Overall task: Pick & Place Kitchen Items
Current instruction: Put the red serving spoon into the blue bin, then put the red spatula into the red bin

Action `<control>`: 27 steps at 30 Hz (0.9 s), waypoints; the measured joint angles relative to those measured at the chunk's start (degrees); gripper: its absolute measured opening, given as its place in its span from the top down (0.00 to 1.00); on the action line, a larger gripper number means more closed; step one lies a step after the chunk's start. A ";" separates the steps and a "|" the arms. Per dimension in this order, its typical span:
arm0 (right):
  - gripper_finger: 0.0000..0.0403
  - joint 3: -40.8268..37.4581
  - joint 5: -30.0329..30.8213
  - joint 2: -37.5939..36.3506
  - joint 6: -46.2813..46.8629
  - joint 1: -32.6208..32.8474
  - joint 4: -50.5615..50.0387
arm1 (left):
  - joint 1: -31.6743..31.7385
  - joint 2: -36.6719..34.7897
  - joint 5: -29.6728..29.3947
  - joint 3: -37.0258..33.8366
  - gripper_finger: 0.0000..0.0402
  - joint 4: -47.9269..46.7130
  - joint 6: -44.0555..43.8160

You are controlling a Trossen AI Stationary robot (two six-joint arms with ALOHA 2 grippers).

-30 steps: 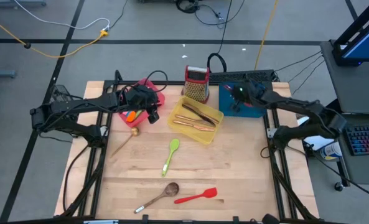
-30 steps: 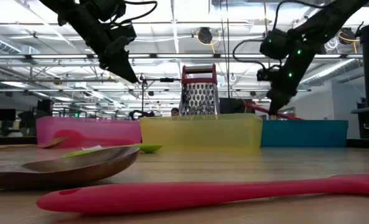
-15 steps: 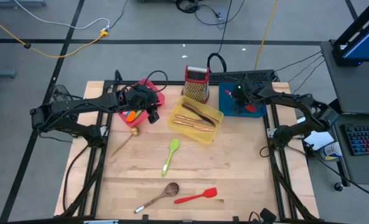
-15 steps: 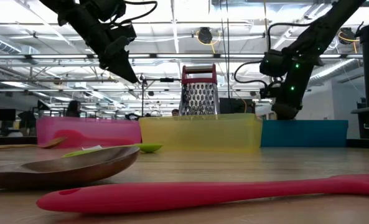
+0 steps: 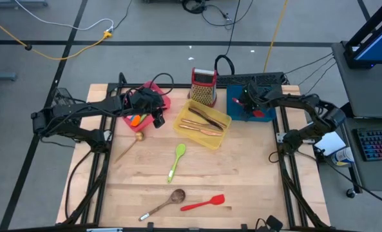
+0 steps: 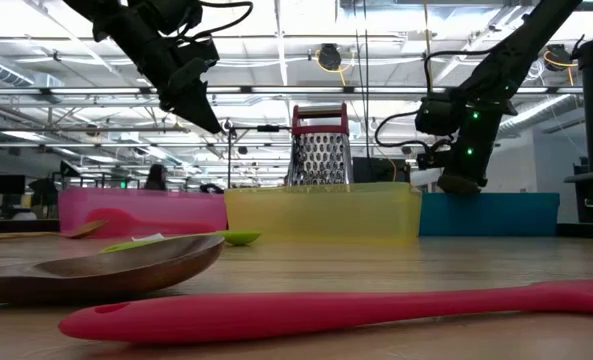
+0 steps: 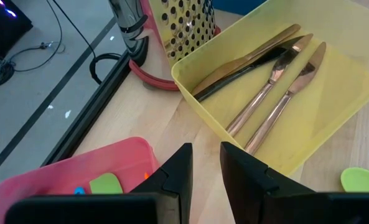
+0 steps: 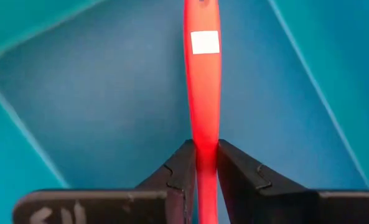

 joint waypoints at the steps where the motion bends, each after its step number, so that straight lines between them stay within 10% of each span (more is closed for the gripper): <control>1: 0.87 0.00 -0.01 0.05 0.02 0.00 -0.03 | 0.00 0.00 0.00 0.00 0.78 -0.02 0.00; 27: 0.68 0.00 -0.07 0.03 0.26 0.02 -0.03 | 0.00 0.00 0.00 0.00 0.78 -0.02 0.00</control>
